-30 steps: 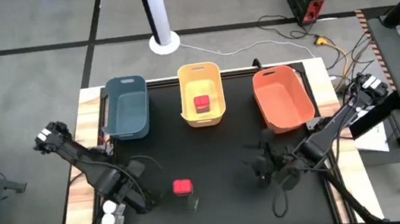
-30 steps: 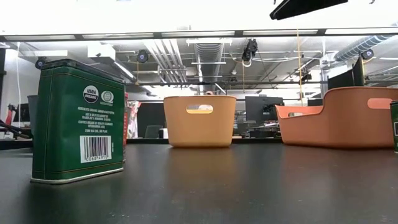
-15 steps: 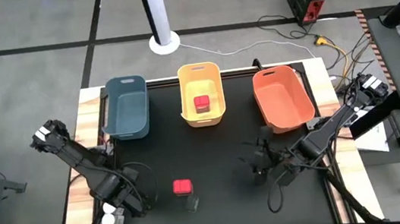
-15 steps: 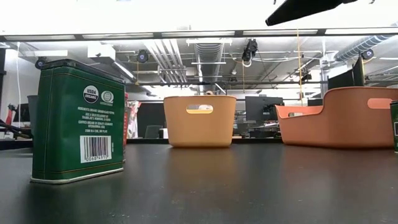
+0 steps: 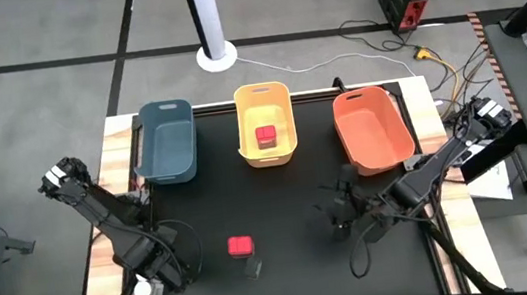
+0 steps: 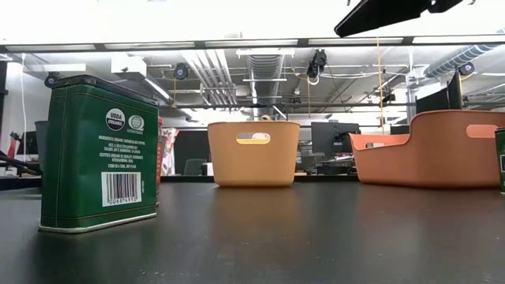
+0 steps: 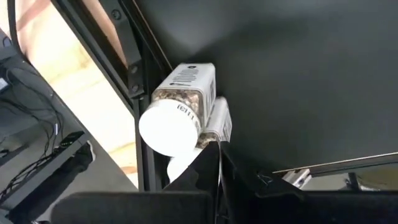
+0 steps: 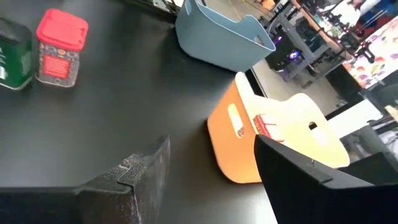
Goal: Sort spices by type
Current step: Put the top white seasoning bottle into the gray bin
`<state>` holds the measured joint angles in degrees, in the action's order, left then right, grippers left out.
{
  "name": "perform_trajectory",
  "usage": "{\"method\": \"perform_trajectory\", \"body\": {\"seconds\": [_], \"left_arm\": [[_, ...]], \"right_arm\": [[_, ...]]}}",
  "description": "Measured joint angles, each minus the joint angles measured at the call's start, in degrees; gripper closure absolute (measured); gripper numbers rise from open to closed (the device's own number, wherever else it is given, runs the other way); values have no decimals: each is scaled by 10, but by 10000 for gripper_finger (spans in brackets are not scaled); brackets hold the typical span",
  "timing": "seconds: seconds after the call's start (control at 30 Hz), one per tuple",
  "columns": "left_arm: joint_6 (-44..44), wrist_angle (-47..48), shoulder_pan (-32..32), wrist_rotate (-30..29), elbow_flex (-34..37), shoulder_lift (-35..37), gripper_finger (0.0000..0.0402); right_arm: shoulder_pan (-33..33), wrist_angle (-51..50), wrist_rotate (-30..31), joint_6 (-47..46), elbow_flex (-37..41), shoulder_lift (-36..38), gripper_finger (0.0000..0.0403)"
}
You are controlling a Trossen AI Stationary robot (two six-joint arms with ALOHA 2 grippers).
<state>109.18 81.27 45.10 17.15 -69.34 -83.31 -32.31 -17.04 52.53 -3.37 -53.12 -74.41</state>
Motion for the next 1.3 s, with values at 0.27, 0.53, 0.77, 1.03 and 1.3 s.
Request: {"method": "perform_trajectory", "body": {"seconds": [0.27, 0.53, 0.77, 1.03, 1.3], "left_arm": [[-5, -26, 3, 18, 1, 24, 402], [47, -81, 23, -15, 60, 106, 402], [96, -120, 46, -47, 116, 137, 402], [117, -115, 46, 0, 109, 128, 402], [117, -91, 45, 22, 110, 108, 402]], "right_arm": [[59, 6, 0, 41, 0, 0, 179], [94, 6, -6, 41, 1, 0, 179], [91, 6, -7, 13, 6, 0, 179], [91, 20, -6, 2, 17, 0, 179], [91, 30, -5, -10, 35, 0, 179]]}}
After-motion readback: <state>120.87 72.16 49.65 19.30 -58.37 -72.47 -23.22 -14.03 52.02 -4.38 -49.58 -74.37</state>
